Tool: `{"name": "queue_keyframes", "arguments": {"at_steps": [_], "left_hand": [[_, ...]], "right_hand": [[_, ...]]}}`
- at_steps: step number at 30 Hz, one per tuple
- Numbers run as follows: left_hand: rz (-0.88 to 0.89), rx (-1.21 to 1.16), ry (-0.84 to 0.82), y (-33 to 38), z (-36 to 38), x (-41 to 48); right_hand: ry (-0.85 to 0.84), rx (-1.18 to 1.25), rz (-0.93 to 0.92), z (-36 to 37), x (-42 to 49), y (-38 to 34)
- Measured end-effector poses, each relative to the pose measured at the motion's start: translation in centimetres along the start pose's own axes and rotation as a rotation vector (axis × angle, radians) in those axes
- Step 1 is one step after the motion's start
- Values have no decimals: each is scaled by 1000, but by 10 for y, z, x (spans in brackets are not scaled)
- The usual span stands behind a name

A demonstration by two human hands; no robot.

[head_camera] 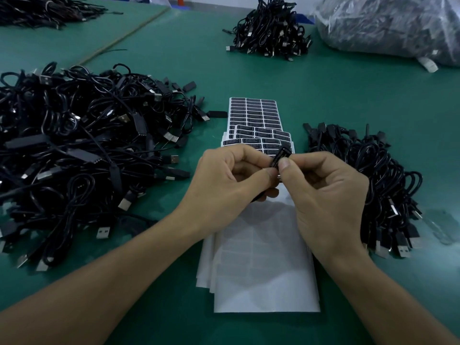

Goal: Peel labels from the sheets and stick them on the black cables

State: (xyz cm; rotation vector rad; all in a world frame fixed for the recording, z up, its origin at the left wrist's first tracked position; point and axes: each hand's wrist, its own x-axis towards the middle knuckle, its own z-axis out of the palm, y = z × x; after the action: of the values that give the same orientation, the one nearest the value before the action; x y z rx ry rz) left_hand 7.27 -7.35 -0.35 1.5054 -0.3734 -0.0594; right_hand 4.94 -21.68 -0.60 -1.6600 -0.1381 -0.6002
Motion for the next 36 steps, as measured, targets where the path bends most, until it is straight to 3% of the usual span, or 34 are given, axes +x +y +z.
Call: {"name": "queue_keyframes", "arguments": {"at_steps": [17, 26, 31, 36], "left_hand": [[6, 30, 4, -2, 0, 2], [26, 70, -1, -2, 0, 1], [48, 211, 7, -3, 1, -1], [218, 442, -10, -3, 1, -3]], "right_hand": [[-9, -46, -31, 1, -3, -3], [-35, 61, 79, -2, 2, -2], [-60, 29, 76, -1, 3, -2], [-90, -43, 59, -2, 2, -3]]}}
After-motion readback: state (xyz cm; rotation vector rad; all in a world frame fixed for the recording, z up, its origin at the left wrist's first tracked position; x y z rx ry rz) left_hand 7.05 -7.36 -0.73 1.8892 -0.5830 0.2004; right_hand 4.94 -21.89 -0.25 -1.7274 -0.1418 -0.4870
